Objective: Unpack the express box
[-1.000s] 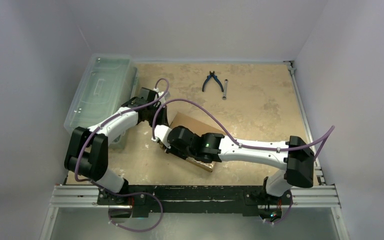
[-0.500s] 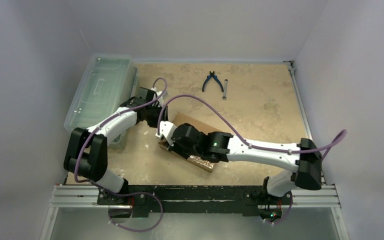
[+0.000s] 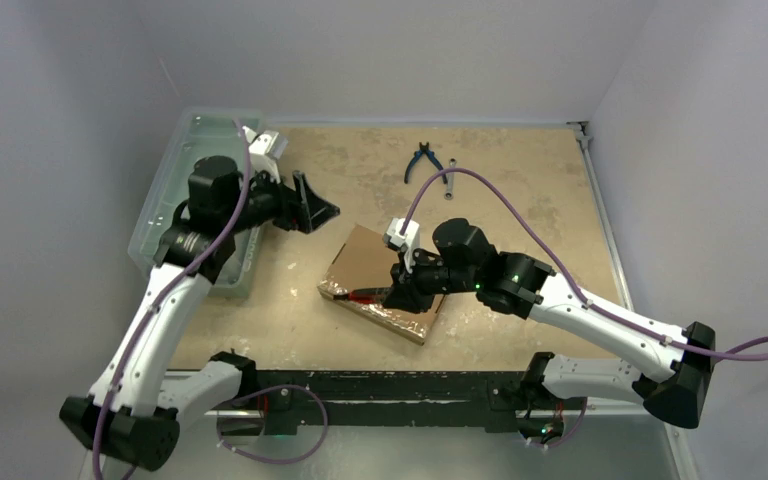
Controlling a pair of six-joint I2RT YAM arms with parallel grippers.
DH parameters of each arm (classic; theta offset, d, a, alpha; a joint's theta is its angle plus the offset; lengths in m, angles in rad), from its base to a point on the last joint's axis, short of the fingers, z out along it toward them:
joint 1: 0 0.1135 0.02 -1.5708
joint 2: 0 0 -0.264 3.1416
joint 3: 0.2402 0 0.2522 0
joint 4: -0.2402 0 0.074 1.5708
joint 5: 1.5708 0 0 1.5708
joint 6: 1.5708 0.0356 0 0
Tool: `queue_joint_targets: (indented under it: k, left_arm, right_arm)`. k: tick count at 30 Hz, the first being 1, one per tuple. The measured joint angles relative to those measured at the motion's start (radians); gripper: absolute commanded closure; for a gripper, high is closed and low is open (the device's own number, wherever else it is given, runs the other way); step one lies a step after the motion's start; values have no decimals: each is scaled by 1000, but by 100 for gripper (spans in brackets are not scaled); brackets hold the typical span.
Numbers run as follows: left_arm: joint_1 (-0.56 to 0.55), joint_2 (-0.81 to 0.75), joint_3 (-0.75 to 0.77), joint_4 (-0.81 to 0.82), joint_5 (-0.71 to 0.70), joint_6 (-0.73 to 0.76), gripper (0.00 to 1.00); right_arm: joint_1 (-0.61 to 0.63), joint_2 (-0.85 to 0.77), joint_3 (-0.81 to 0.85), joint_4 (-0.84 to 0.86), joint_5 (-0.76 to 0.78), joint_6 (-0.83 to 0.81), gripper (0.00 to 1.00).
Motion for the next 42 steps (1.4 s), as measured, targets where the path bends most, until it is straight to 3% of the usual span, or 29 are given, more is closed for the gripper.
queue_joint_targets:
  k: [6,13,21,23,26,28,35,37,40,42]
  left_arm:
    - [-47,-189,-146,79,309,-10,22]
    - [-322,-151,-255,47,384,-26,21]
    - [-366,-213,-294,50,518,-34,23]
    - [-378,-208,-294,51,532,-32,28]
    - [-393,-180,-294,50,534,-27,47]
    - [-402,-166,-294,46,534,-26,53]
    - [-411,-166,-296,36,527,-5,48]
    - [-411,-166,-301,38,528,-5,51]
    - [-411,-169,-309,37,531,-4,66]
    - [-411,-173,-309,38,534,-4,86]
  right_arm:
    - [-12,7,-9,11,-286,21,100]
    - [-19,27,-8,5,-454,19,100]
    - [-95,33,-6,14,-549,21,100]
    - [-101,33,-6,35,-575,25,100]
    - [-102,36,-6,52,-612,27,100]
    - [-102,40,-4,52,-628,26,100]
    - [-129,60,2,54,-682,25,100]
    - [-136,65,2,60,-700,27,100]
    - [-145,69,2,72,-711,35,100]
    - [-152,69,2,84,-724,45,100]
